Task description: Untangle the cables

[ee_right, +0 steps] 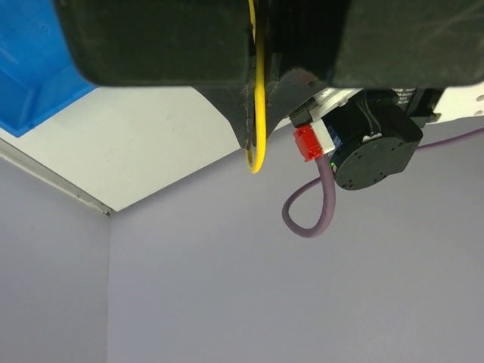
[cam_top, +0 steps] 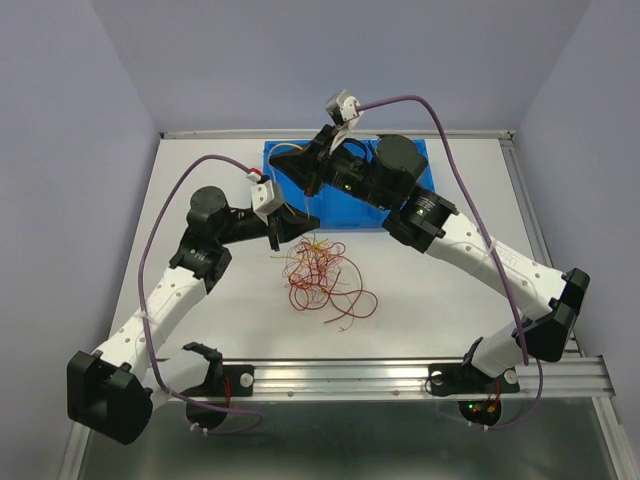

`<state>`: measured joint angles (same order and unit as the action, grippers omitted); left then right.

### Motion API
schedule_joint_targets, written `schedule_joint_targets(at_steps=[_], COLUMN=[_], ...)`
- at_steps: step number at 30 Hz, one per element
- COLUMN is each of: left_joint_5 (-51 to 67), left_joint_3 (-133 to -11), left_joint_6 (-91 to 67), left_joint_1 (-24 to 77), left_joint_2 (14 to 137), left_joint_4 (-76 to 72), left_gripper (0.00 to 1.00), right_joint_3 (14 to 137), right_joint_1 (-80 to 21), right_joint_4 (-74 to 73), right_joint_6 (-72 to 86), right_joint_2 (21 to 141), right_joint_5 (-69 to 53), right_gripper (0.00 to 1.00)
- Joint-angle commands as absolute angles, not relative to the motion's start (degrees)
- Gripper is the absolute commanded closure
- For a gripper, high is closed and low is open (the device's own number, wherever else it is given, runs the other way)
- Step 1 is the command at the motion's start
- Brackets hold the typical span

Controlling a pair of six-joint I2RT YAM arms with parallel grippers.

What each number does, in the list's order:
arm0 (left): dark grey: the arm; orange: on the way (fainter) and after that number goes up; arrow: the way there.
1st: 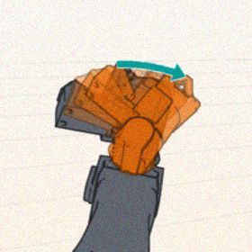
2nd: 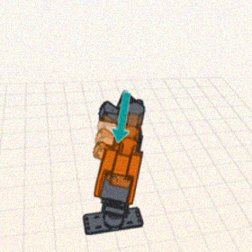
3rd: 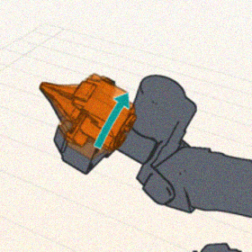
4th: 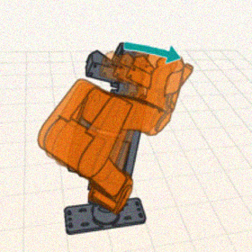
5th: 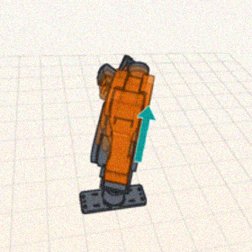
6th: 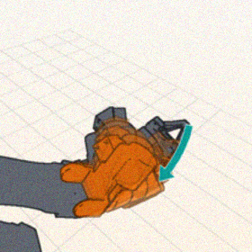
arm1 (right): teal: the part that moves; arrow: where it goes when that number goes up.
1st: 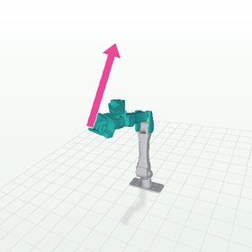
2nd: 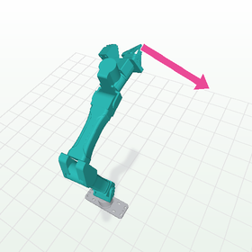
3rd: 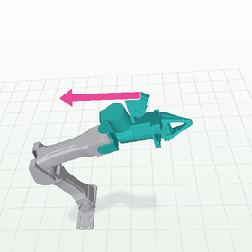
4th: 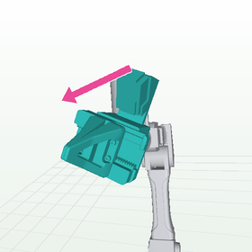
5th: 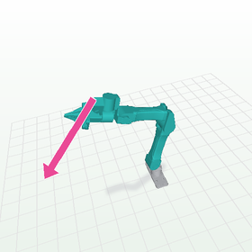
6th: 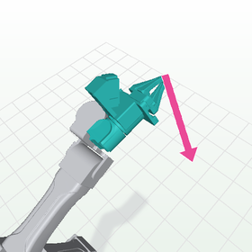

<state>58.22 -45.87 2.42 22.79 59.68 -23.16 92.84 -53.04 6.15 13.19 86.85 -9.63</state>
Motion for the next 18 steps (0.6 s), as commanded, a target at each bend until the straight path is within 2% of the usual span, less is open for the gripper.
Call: schedule_joint_targets(at_steps=[1,2,3,5,6,10,14,18], left_joint_5=[56.87,56.69,56.34,54.68,54.41,53.96,53.96,54.31], left_joint_3=[-45.88,-45.88,-46.05,-47.54,-48.24,-50.01,-50.71,-53.17], left_joint_6=[1.67,1.58,1.32,1.32,1.41,0.27,0.26,-1.76], left_joint_1=[23.03,23.03,23.03,22.94,22.94,21.89,21.1,20.83], left_joint_2=[56.96,56.69,56.52,56.16,56.08,56.07,55.98,57.39], left_joint_4=[-27.69,-27.69,-27.69,-25.42,-24.36,-21.8,-21.45,-19.08], left_gripper=[1.0,1.0,1.0,1.0,1.0,1.0,1.0,1.0], right_joint_3=[92.82,92.46,92.46,89.83,88.61,75.44,56.57,45.99], right_joint_1=[-53.7,-53.7,-53.7,-53.7,-53.61,-53.61,-53.61,-53.61], right_joint_4=[10.9,10.9,10.9,10.9,10.9,13.43,19.94,22.67], right_joint_6=[13.54,13.36,13.36,12.75,12.83,12.74,13.45,14.5], right_joint_2=[84.73,84.38,84.03,81.92,80.78,71.48,60.94,56.61], right_joint_5=[-9.93,-9.67,-9.41,-8.27,-7.3,-1.24,2.45,5.97], right_gripper=[0.99,0.92,0.76,0.38,0.26,0.24,0.24,0.25])
